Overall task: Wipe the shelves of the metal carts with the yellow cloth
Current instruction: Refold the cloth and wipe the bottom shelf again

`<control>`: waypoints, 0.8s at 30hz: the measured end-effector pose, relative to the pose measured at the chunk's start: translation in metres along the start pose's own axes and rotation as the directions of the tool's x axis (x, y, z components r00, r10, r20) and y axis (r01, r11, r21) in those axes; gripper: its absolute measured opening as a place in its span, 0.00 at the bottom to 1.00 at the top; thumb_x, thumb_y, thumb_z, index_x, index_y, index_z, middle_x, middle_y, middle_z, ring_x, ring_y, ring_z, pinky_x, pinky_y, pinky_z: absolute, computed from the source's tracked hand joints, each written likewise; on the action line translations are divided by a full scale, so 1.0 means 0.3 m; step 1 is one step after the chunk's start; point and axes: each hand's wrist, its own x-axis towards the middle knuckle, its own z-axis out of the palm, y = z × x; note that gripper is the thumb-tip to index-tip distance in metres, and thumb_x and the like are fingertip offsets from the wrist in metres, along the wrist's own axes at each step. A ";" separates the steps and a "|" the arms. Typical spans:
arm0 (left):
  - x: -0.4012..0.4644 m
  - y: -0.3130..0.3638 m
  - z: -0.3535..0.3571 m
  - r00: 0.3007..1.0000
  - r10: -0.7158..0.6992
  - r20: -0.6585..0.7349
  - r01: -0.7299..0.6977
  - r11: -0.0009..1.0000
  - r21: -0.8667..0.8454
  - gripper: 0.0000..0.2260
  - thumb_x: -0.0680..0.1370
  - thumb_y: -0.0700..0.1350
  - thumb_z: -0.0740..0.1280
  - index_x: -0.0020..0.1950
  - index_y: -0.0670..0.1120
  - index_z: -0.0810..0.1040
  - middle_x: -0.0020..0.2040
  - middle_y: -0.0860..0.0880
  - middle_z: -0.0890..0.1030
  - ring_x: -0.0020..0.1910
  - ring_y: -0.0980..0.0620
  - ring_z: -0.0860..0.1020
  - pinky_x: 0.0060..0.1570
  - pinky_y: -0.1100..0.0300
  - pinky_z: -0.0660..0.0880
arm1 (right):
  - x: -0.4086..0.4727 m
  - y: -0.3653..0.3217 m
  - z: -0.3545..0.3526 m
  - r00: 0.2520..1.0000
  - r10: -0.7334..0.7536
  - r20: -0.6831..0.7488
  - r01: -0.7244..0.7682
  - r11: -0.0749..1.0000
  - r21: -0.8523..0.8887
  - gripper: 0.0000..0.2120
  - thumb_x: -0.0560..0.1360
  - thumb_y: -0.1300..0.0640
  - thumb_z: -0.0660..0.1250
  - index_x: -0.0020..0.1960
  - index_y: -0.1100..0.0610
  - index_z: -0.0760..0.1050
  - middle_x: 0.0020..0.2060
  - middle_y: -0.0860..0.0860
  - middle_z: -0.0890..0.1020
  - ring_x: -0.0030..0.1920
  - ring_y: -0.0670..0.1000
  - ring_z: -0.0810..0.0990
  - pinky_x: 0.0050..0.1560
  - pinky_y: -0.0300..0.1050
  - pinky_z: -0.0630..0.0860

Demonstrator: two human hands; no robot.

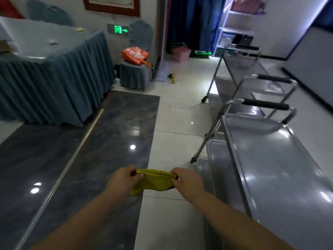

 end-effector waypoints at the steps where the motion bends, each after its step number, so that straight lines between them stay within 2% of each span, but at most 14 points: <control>1: 0.064 0.013 -0.018 0.999 0.026 0.024 -0.026 1.000 -0.008 0.08 0.76 0.47 0.69 0.37 0.51 0.75 0.34 0.52 0.77 0.34 0.57 0.74 0.33 0.63 0.68 | 0.026 -0.003 -0.005 0.999 0.042 -0.023 -0.042 0.999 0.010 0.09 0.78 0.50 0.62 0.54 0.51 0.77 0.48 0.49 0.81 0.48 0.50 0.78 0.41 0.40 0.68; 4: 0.234 0.066 -0.033 0.990 0.093 0.111 -0.092 0.996 -0.014 0.12 0.76 0.45 0.69 0.34 0.55 0.71 0.33 0.55 0.74 0.34 0.57 0.73 0.31 0.65 0.64 | 0.093 0.001 -0.026 0.983 0.176 -0.056 -0.174 0.984 0.043 0.08 0.77 0.51 0.63 0.53 0.51 0.77 0.47 0.50 0.81 0.48 0.51 0.78 0.40 0.42 0.66; 6: 0.325 0.104 -0.012 0.970 0.149 0.194 -0.145 0.989 -0.036 0.14 0.76 0.43 0.68 0.33 0.54 0.70 0.31 0.55 0.73 0.33 0.58 0.71 0.31 0.65 0.63 | 0.122 0.027 -0.041 0.959 0.278 -0.059 -0.275 0.960 0.051 0.08 0.77 0.52 0.63 0.52 0.53 0.77 0.47 0.52 0.81 0.49 0.52 0.78 0.41 0.44 0.66; 12: 0.630 0.253 0.121 0.863 0.251 0.438 -0.270 0.963 -0.020 0.11 0.77 0.43 0.68 0.35 0.49 0.74 0.32 0.50 0.75 0.35 0.51 0.74 0.37 0.58 0.69 | 0.222 0.203 -0.075 0.847 0.517 -0.120 -0.501 0.854 0.139 0.09 0.77 0.51 0.64 0.56 0.50 0.78 0.47 0.50 0.82 0.47 0.49 0.79 0.45 0.42 0.72; 16: 0.849 0.362 0.223 0.817 0.267 0.511 -0.322 0.947 0.020 0.09 0.76 0.44 0.68 0.36 0.49 0.75 0.32 0.49 0.75 0.33 0.52 0.73 0.37 0.57 0.69 | 0.354 0.350 -0.103 0.782 0.605 -0.149 -0.566 0.790 0.235 0.09 0.78 0.51 0.64 0.56 0.51 0.78 0.47 0.49 0.82 0.45 0.45 0.77 0.45 0.38 0.71; 21: 1.110 0.522 0.276 0.775 0.271 0.571 -0.386 0.918 0.088 0.07 0.76 0.44 0.68 0.38 0.47 0.77 0.34 0.48 0.77 0.35 0.52 0.74 0.37 0.58 0.68 | 0.536 0.479 -0.157 0.701 0.697 -0.150 -0.642 0.709 0.294 0.09 0.76 0.49 0.64 0.52 0.50 0.79 0.46 0.48 0.82 0.48 0.48 0.79 0.45 0.42 0.72; 24: 1.244 0.607 0.320 0.749 0.288 0.596 -0.433 0.894 0.112 0.06 0.76 0.45 0.67 0.39 0.50 0.77 0.36 0.49 0.79 0.37 0.53 0.76 0.37 0.59 0.69 | 0.616 0.536 -0.190 0.669 0.729 -0.146 -0.665 0.675 0.319 0.08 0.76 0.49 0.64 0.51 0.50 0.79 0.45 0.48 0.82 0.47 0.47 0.79 0.42 0.39 0.69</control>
